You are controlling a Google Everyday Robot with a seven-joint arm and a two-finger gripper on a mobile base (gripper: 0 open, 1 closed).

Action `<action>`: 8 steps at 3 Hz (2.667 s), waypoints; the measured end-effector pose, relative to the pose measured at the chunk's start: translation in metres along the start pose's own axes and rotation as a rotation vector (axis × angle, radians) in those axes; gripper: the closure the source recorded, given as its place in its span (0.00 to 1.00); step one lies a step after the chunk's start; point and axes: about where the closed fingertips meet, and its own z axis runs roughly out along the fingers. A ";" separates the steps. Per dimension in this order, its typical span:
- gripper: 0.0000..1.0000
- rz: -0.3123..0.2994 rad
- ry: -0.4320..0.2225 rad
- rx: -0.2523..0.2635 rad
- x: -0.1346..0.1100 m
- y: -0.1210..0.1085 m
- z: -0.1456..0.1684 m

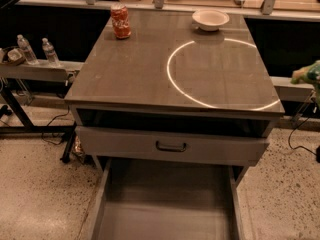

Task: Pick green rice chip bag from middle drawer and place on counter

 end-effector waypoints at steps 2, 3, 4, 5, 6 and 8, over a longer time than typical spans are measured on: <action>1.00 0.034 -0.169 -0.216 -0.058 0.065 0.011; 1.00 0.024 -0.238 -0.272 -0.087 0.078 0.008; 1.00 0.010 -0.297 -0.271 -0.112 0.069 0.005; 1.00 -0.009 -0.364 -0.264 -0.140 0.062 -0.001; 1.00 -0.019 -0.459 -0.305 -0.181 0.069 -0.013; 1.00 -0.026 -0.521 -0.418 -0.231 0.115 -0.015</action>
Offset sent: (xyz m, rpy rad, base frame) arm 0.0265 0.1410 -0.0024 0.2296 0.0575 0.4232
